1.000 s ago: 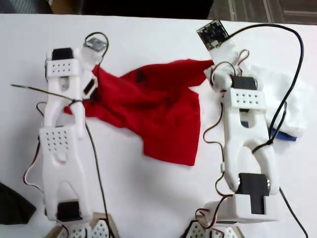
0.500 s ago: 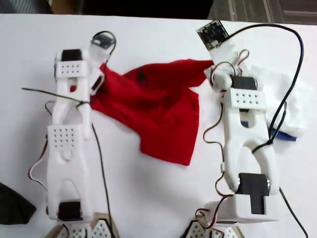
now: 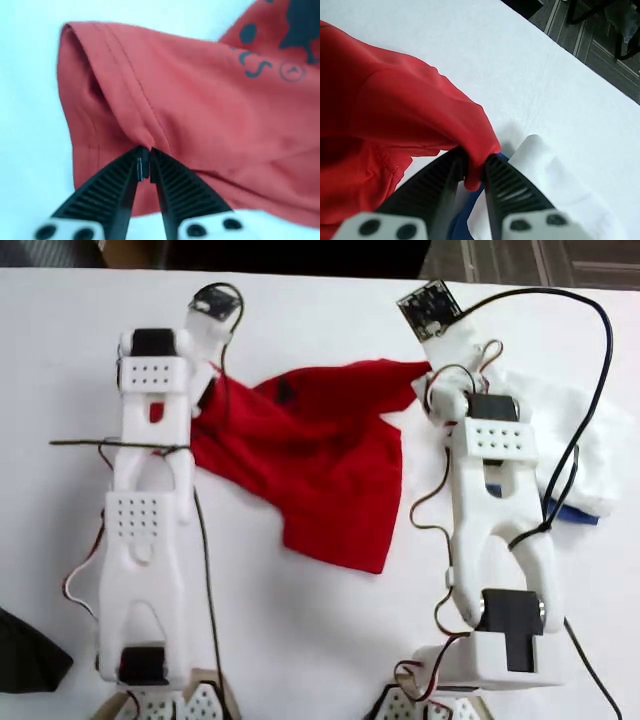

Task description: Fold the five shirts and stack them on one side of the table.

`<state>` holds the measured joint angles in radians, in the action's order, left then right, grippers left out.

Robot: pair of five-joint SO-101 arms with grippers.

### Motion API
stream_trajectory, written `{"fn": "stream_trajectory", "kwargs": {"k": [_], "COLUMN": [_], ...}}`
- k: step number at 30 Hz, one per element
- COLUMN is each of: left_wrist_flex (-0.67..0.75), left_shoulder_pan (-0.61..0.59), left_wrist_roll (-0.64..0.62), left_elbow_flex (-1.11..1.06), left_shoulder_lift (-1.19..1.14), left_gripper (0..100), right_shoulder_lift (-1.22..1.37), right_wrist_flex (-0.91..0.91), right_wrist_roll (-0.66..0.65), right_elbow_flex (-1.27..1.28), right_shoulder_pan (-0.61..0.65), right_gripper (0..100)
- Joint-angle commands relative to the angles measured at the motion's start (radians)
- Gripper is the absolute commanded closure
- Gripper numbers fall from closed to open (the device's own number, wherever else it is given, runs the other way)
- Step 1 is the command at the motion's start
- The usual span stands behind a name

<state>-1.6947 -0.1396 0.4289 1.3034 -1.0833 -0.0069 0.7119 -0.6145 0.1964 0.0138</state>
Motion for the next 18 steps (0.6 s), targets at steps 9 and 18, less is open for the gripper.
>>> {"fn": "stream_trajectory", "kwargs": {"k": [9, 18], "left_wrist_flex": [-0.097, -0.097], "left_shoulder_pan": [-0.034, -0.021], "left_wrist_roll": [-0.008, -0.005], "left_elbow_flex": [-0.081, -0.601], "left_shoulder_lift": [0.265, 0.795], "left_gripper": [97, 97], "right_shoulder_lift": [-0.143, -0.438], "right_wrist_flex": [0.016, 0.019], "right_wrist_roll": [0.009, 0.017], "right_elbow_flex": [0.034, 0.143], "right_shoulder_pan": [0.012, 0.018], "right_gripper": [97.7, 97.7]}}
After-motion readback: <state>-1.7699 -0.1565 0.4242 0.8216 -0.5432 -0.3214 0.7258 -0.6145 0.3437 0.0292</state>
